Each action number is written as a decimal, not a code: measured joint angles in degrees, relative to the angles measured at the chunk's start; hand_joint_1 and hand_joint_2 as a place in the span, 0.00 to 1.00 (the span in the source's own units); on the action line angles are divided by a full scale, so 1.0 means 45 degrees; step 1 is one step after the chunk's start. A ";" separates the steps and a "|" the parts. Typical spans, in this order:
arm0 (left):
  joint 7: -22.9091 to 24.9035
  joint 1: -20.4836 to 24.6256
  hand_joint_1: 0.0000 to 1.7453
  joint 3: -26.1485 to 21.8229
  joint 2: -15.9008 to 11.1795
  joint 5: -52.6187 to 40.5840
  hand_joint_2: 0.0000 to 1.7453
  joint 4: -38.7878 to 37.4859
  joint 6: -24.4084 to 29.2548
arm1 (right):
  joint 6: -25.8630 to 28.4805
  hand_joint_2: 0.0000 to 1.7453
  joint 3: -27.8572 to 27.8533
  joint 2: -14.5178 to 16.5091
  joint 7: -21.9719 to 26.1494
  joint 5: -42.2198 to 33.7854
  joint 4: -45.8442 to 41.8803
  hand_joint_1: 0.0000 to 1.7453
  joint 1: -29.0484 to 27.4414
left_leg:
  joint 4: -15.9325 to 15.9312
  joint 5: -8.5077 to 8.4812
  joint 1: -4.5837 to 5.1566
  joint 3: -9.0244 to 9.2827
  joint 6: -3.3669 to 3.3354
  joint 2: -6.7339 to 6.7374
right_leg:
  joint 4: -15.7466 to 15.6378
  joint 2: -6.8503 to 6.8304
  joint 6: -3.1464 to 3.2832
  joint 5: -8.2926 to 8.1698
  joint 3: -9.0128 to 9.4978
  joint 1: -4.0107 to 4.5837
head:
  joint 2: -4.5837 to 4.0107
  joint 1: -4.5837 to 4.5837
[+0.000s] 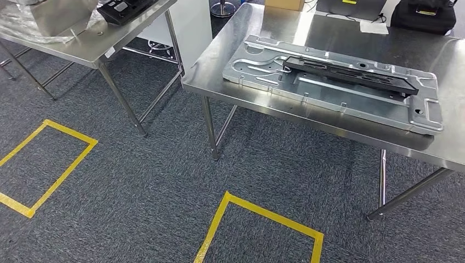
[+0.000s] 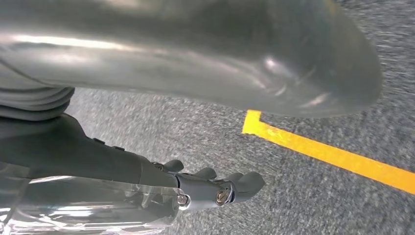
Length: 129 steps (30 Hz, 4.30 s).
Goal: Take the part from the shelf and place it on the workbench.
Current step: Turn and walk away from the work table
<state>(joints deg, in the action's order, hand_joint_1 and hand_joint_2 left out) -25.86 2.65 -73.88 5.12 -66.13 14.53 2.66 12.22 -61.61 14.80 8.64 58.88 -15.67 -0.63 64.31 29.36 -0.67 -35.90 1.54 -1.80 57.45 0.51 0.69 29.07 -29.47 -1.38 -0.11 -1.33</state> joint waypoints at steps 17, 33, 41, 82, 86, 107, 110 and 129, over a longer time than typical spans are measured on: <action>-0.0166 0.0009 0.00 0.0000 0.0038 -0.0265 0.00 0.0000 0.0021 | -0.1629 0.00 -0.0168 -0.0007 -0.0763 0.0357 0.0089 0.00 0.0009 | -0.1723 -0.0654 0.0103 0.1122 -0.0706 0.0334 | 0.2810 -0.0328 -0.0491 0.1629 -0.1273 0.0148 | 0.0000 0.0035; 0.0062 0.0078 0.00 0.0007 0.0233 -0.0465 0.00 -0.0007 0.0142 | -0.1809 0.00 -0.0475 0.0019 -0.0782 0.0669 0.0097 0.00 -0.0151 | 0.2000 0.1163 0.0060 -0.0692 0.0007 0.0252 | 0.0126 -0.0425 0.0137 -0.0101 -0.0295 0.0137 | 0.0000 -0.0070; -0.0201 0.0115 0.00 0.0010 0.0284 -0.0420 0.00 -0.0007 0.0085 | -0.1816 0.00 -0.0793 0.0039 -0.1378 0.0966 0.0093 0.00 -0.0100 | -0.1427 -0.0358 0.0244 0.1036 -0.0381 0.0999 | 0.0149 -0.1408 -0.0142 0.0062 -0.0107 0.0241 | 0.0000 -0.0059; 0.0286 0.0146 0.00 -0.0024 0.0499 -0.0767 0.00 -0.0112 0.0251 | -0.1864 0.00 -0.1806 -0.0249 -0.0936 0.2495 -0.0029 0.00 0.0031 | -0.1689 -0.0622 0.0136 0.1132 -0.0698 -0.0414 | 0.2544 -0.0015 -0.0463 0.0792 -0.1307 0.0105 | 0.0000 -0.0029; 0.0297 0.0166 0.00 -0.0024 0.0497 -0.0803 0.00 -0.0112 0.0266 | -0.1916 0.00 -0.1887 -0.0316 -0.0907 0.2556 -0.0026 0.00 0.0036 | -0.1482 -0.0495 0.0139 0.1002 -0.0438 -0.0981 | 0.0361 0.0889 -0.0348 -0.0122 -0.0436 0.0035 | 0.0000 -0.0036; 0.0191 0.0138 0.00 -0.0018 0.0393 -0.1028 0.00 -0.0117 0.0356 | -0.2008 0.00 -0.2000 -0.0504 -0.0664 0.2942 0.0010 0.00 0.0281 | -0.1630 -0.0523 0.0197 0.1053 -0.0507 0.0681 | 0.0369 -0.1236 -0.0322 0.0327 -0.0024 0.0211 | 0.0000 -0.0060; 0.0282 0.0182 0.00 -0.0019 0.0383 -0.1031 0.00 -0.0117 0.0376 | -0.2010 0.00 -0.2039 -0.0532 -0.0648 0.2980 0.0046 0.00 0.0271 | -0.1741 -0.0626 0.0133 0.1109 -0.0657 0.0340 | 0.2358 -0.0311 -0.0407 0.1405 -0.0993 0.0149 | 0.0000 -0.0026; 0.0138 0.0153 0.00 -0.0044 0.0265 -0.0940 0.00 -0.0121 0.0392 | -0.2083 0.00 -0.2322 -0.0644 -0.1055 0.3249 0.0243 0.00 0.0293 | 0.1937 0.0871 -0.0071 -0.0826 0.0103 0.0284 | -0.0163 -0.0653 0.0139 -0.0230 -0.0101 0.0166 | 0.0000 -0.0108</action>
<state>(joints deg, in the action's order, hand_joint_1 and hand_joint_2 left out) -25.24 3.34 -74.07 6.31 -70.36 13.99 4.42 2.84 -72.06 11.90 3.89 73.50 -14.58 0.69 73.03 33.28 -0.99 -39.62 2.01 -0.52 56.72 -2.43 1.32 28.04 -29.92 -0.63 -0.11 -1.81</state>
